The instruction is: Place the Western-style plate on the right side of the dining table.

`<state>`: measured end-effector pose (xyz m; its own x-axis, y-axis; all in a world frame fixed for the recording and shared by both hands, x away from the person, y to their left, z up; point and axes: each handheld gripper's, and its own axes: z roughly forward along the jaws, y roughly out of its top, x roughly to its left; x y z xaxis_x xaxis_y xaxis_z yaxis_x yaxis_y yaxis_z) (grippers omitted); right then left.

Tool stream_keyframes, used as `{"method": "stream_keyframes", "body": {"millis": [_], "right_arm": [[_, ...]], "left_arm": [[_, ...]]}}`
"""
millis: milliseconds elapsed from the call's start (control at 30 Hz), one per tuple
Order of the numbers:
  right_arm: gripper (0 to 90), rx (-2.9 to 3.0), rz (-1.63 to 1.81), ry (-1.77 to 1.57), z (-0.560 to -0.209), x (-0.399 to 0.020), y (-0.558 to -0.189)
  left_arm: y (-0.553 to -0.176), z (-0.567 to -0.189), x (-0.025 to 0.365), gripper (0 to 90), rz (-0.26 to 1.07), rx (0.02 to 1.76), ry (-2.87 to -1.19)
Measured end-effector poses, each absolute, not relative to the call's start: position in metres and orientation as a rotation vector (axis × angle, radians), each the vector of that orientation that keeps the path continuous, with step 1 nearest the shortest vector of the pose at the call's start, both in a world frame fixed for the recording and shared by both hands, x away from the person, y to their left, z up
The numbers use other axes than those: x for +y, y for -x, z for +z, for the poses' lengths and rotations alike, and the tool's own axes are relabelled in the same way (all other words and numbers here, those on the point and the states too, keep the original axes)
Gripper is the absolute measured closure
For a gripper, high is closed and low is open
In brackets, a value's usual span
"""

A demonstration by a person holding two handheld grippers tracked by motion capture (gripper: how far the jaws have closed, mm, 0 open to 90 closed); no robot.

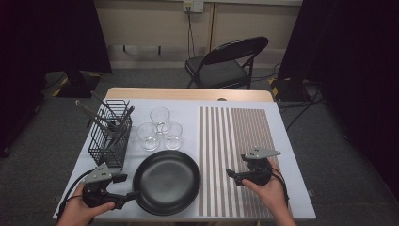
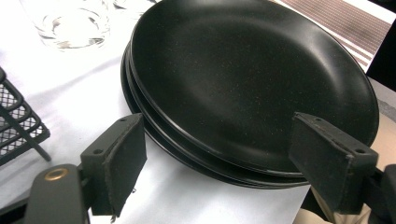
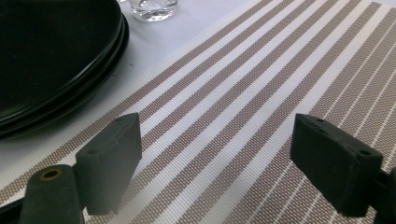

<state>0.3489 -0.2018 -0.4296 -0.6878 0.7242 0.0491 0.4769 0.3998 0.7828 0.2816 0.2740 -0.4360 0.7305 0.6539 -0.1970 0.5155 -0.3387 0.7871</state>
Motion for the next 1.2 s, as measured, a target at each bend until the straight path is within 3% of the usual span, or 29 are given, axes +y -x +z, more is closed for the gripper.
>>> {"method": "stream_keyframes", "body": {"millis": [1200], "right_arm": [[15.7, 2.4, 1.218, -0.981, -0.421, -0.167, -0.359]], "left_arm": [[-0.283, -0.436, 0.266, 18.8, 0.161, 0.88, -2.028]]}}
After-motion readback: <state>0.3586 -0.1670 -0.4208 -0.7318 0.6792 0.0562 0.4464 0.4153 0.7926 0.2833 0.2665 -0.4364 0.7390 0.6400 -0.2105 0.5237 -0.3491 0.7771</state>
